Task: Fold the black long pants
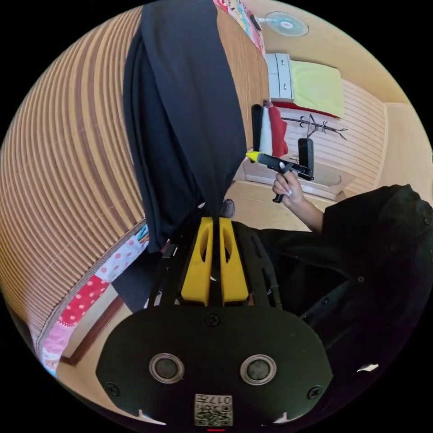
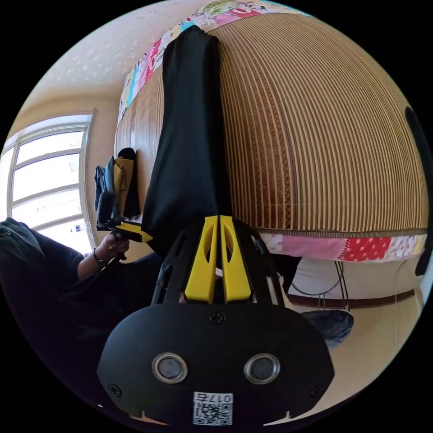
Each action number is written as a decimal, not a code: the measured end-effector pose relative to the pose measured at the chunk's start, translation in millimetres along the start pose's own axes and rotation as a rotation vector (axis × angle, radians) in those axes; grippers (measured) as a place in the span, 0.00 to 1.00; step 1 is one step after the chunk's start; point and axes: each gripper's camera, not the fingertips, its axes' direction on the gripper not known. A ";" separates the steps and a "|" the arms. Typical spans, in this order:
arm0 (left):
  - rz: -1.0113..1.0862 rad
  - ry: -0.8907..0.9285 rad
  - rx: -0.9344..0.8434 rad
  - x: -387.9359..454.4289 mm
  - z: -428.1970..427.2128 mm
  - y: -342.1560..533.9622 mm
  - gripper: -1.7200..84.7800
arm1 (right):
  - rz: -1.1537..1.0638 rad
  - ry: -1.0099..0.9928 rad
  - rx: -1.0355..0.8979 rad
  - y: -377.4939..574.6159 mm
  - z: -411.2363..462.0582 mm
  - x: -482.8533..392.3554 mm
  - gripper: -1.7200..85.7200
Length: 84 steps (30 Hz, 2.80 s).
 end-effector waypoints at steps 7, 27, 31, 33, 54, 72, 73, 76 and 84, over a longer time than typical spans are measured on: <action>-0.248 -0.147 0.031 -29.3 23.8 9.3 0.03 | -0.035 0.025 -0.139 10.0 6.0 2.6 0.03; -0.107 0.028 0.377 -81.5 -66.6 -108.7 0.12 | -0.116 -0.545 -0.068 -184.1 -111.5 18.1 0.10; -0.129 -0.011 0.286 -81.3 -58.2 -125.3 0.07 | -0.204 -0.468 -0.204 -194.8 -117.4 -18.9 0.07; -0.066 0.062 0.330 -78.9 -60.3 -108.5 0.07 | -0.245 -0.434 -0.173 -178.9 -140.0 -31.2 0.06; 0.932 0.265 0.834 332.5 -222.9 129.6 0.06 | -1.064 -0.826 0.289 90.2 -595.5 -333.4 0.02; 0.062 -0.167 0.673 179.5 -158.6 -92.8 0.07 | -0.531 -0.040 0.027 -112.9 -344.7 -275.8 0.03; -0.028 -0.161 0.610 151.1 -121.7 -91.4 0.07 | -0.510 -0.033 -0.011 -105.2 -324.3 -261.2 0.04; -0.243 -0.087 0.438 86.0 -34.4 -76.3 0.07 | -0.294 0.009 -0.177 -59.1 -232.7 -175.6 0.06; -0.397 0.008 0.516 35.2 -33.0 -66.8 0.11 | -0.031 -0.095 -0.255 -50.1 -190.4 -76.2 0.15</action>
